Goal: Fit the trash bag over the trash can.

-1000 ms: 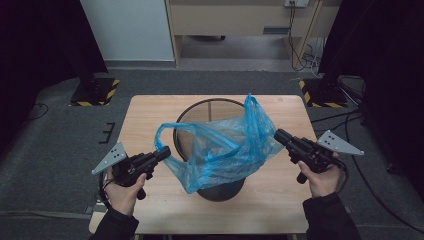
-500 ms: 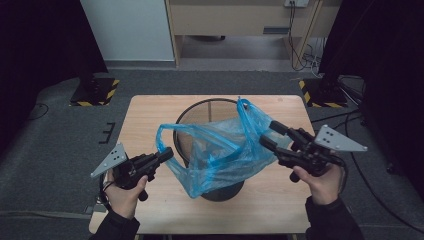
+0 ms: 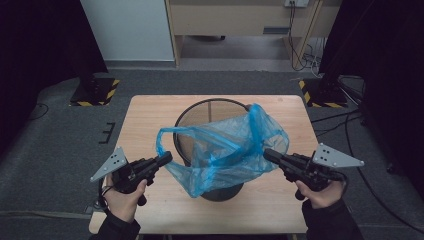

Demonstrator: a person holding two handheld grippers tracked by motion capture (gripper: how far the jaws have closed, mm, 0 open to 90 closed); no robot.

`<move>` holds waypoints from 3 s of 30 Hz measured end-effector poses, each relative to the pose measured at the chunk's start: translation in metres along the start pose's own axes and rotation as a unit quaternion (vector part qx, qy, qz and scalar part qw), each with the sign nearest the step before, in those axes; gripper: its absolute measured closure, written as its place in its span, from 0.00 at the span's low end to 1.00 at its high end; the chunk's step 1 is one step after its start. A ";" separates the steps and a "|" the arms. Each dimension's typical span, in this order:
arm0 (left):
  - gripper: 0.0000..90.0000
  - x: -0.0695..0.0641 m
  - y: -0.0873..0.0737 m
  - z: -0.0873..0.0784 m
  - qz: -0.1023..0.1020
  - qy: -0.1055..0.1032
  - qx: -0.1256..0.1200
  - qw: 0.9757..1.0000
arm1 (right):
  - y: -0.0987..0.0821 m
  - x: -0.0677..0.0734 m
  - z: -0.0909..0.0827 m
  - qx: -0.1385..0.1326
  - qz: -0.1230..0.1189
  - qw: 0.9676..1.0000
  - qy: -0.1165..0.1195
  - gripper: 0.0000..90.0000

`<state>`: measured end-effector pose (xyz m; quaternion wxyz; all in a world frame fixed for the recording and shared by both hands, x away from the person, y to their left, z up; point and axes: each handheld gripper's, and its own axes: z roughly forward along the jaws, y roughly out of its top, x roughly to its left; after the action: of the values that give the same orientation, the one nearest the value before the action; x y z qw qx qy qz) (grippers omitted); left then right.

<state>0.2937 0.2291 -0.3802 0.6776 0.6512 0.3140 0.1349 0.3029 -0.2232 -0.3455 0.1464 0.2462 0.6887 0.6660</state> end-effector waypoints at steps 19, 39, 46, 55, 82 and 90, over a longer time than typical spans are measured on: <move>0.99 -0.004 -0.029 0.015 0.044 0.046 0.099 0.993 | -0.044 -0.016 0.018 0.082 0.030 0.995 -0.056 1.00; 0.59 0.011 0.000 -0.009 0.019 0.055 -0.018 0.998 | -0.018 -0.021 -0.030 -0.026 0.003 0.998 -0.057 0.61; 0.48 0.013 0.014 -0.006 0.025 0.053 -0.028 0.998 | -0.002 -0.021 -0.027 -0.056 -0.002 0.996 -0.070 0.51; 0.41 0.019 0.029 0.001 0.016 0.037 -0.043 0.998 | 0.007 -0.036 0.014 -0.043 0.000 0.998 -0.047 0.49; 0.99 0.036 0.015 0.032 0.027 0.043 0.024 0.998 | 0.012 -0.088 0.072 -0.033 0.008 0.995 -0.097 1.00; 0.97 0.039 0.013 0.036 0.027 0.034 0.023 0.999 | 0.009 -0.105 0.089 -0.006 0.011 0.996 -0.088 1.00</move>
<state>0.3481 0.2245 -0.3786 0.6478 0.6698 0.3221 0.1674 0.4386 -0.2042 -0.3557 0.2005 0.3106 0.6663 0.6476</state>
